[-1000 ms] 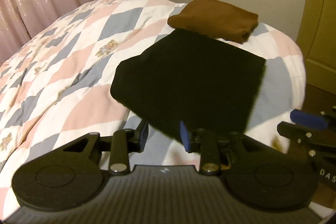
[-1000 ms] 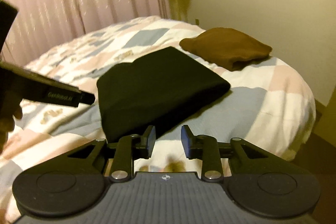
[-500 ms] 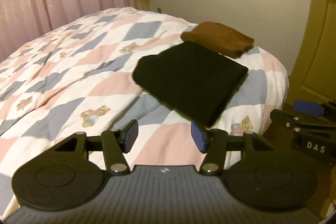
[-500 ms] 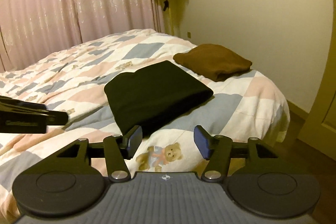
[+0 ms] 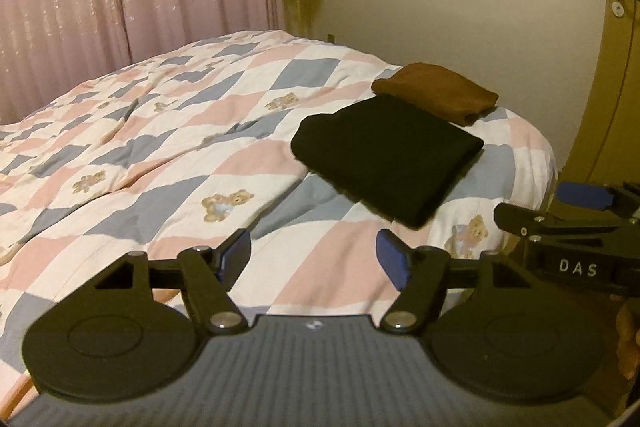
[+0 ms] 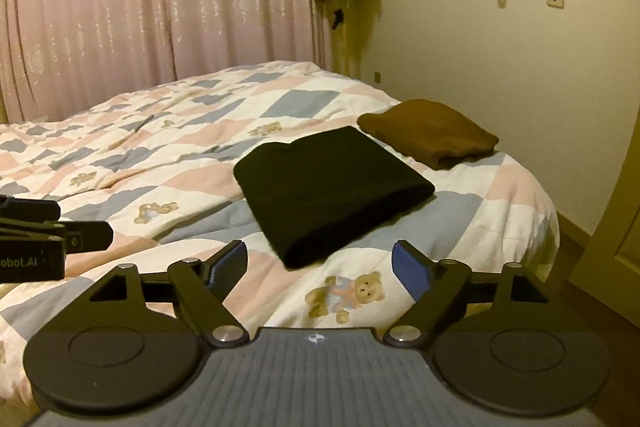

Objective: Fold clothes
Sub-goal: 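Close both grippers on the folded black sweatpants bundle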

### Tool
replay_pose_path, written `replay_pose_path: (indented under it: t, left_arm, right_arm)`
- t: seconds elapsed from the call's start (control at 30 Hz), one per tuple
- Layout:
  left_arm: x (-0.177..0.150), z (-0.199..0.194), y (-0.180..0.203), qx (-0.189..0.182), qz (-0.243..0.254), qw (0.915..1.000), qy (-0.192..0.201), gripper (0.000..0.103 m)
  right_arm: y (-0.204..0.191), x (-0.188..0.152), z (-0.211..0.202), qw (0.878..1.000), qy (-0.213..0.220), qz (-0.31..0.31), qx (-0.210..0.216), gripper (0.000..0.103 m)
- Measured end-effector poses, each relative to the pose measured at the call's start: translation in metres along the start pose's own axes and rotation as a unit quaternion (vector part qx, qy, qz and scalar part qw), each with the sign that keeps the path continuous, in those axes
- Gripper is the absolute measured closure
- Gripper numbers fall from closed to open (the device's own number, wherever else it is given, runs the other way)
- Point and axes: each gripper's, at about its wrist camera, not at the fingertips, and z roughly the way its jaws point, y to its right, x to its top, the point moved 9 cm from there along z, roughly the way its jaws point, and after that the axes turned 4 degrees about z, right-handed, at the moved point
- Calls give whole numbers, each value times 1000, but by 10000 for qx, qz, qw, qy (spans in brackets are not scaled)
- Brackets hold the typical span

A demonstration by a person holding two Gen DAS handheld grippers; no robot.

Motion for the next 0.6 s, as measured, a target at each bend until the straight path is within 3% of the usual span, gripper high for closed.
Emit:
replay_pose_path:
  t: [0.6]
  left_arm:
    - [-11,-1,4,158,193,9996,-139,25]
  right_arm:
    - [9,-10,-4,9999,-64,142,9,11]
